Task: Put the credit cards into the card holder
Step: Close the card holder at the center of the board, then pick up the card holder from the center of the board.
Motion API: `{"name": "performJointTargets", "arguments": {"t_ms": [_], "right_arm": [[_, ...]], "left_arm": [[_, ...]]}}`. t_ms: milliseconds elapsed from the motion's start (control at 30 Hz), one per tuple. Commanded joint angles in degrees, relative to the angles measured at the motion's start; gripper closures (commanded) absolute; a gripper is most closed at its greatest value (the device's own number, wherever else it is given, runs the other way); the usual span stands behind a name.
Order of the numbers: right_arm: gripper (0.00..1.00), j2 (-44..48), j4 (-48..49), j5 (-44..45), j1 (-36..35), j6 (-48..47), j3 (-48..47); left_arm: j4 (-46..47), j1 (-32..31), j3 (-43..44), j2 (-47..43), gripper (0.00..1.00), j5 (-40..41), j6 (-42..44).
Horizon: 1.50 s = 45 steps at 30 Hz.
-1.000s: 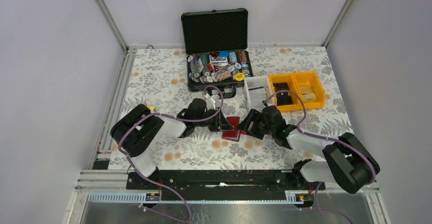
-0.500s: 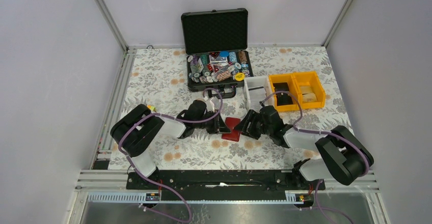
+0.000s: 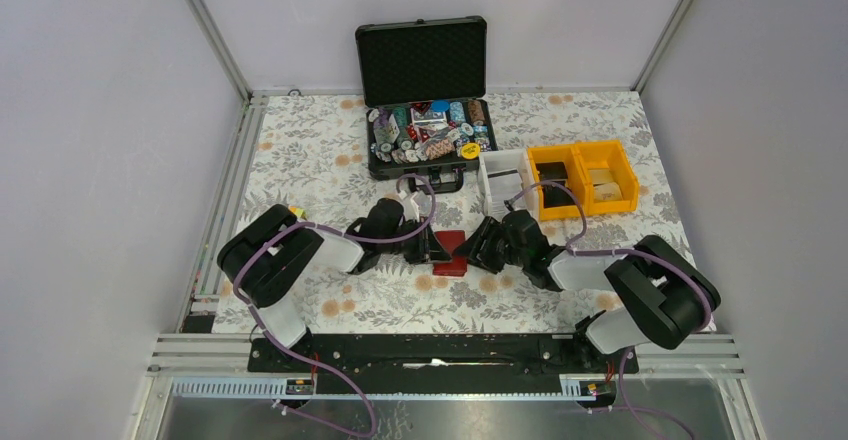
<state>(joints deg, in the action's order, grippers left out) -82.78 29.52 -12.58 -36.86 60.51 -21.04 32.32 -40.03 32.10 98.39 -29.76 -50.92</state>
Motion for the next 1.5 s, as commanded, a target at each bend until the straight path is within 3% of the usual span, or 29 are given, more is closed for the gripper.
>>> {"name": "performJointTargets", "arguments": {"t_ms": [0, 233, 300, 567, 700, 1033, 1300, 1467], "right_arm": [[0.48, -3.00, -0.40, 1.61, -2.35, 0.75, -0.86], [0.86, -6.54, -3.88, 4.12, -3.54, -0.61, -2.91], [1.00, -7.29, -5.37, 5.26, -3.76, -0.68, -3.30], [1.00, -7.88, -8.10, 9.03, -3.76, 0.38, -2.29], [1.00, -7.69, -7.87, 9.40, -3.78, 0.81, -1.90], [1.00, -7.47, -6.83, 9.07, -3.75, 1.71, -1.22], [1.00, -7.99, -5.18, 7.76, -4.00, 2.62, -0.82], [1.00, -9.10, -2.94, 5.62, -4.33, 3.31, -1.06]], "left_arm": [[-1.23, -0.23, -2.18, 2.20, 0.85, 2.24, 1.18], [-0.48, 0.02, -2.56, 0.91, 0.84, 2.61, 0.74], [-0.75, 0.14, -2.57, -0.71, 0.79, 2.82, 0.73], [-12.89, 0.22, -0.38, -13.39, 0.45, 9.29, 4.50], [-19.31, 0.86, -0.82, -17.39, 0.37, 15.42, 2.45], [-5.34, 2.68, -10.49, -14.86, 0.45, 16.72, -13.92], [8.02, 2.77, -12.18, -6.43, 0.56, 11.84, -18.75], [11.44, 2.77, -12.99, -6.66, 0.63, 12.29, -18.61]]}}
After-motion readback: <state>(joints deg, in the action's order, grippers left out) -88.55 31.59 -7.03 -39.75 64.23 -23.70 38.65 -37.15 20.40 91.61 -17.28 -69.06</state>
